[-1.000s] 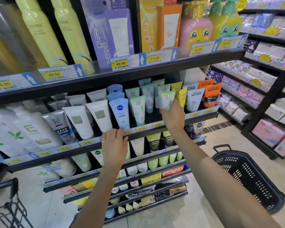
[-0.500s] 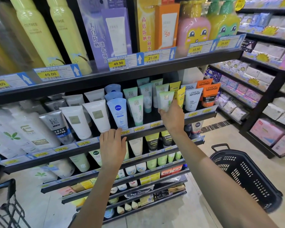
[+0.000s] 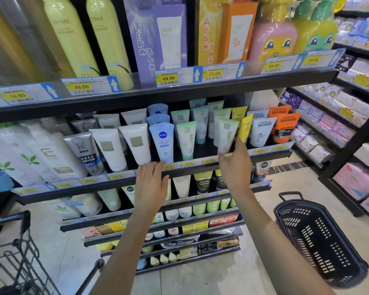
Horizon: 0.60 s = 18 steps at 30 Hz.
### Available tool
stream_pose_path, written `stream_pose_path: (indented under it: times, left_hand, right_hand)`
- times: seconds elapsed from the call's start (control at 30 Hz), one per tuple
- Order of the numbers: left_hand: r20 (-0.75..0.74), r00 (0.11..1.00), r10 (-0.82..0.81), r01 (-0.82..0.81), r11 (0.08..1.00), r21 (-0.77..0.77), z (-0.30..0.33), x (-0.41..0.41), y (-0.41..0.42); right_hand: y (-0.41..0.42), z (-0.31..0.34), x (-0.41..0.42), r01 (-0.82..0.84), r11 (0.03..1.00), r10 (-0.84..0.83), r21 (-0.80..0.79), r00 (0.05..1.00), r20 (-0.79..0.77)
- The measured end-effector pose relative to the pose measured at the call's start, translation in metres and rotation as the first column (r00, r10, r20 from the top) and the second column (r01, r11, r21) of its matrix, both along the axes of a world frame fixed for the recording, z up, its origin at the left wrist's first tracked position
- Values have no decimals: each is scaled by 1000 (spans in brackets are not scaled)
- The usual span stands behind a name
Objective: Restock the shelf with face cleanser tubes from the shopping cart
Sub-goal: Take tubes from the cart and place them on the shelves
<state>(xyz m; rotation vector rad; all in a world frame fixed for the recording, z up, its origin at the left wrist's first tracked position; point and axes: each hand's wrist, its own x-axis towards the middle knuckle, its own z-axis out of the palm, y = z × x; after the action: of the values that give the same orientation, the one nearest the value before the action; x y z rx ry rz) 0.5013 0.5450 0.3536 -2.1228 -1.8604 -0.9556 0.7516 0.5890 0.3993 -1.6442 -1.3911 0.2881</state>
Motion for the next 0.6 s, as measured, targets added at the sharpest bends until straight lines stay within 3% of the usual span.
stream_pose_path:
  times: [0.3, 0.6]
  left_hand:
    - [-13, 1000, -26, 26, 1000, -18, 12, -1, -11]
    - [4, 998, -70, 70, 996, -63, 16, -5, -16]
  right_hand:
    - [2, 7, -5, 34, 997, -27, -74, 996, 88]
    - [-13, 18, -5, 2, 995, -2, -98, 1000, -7]
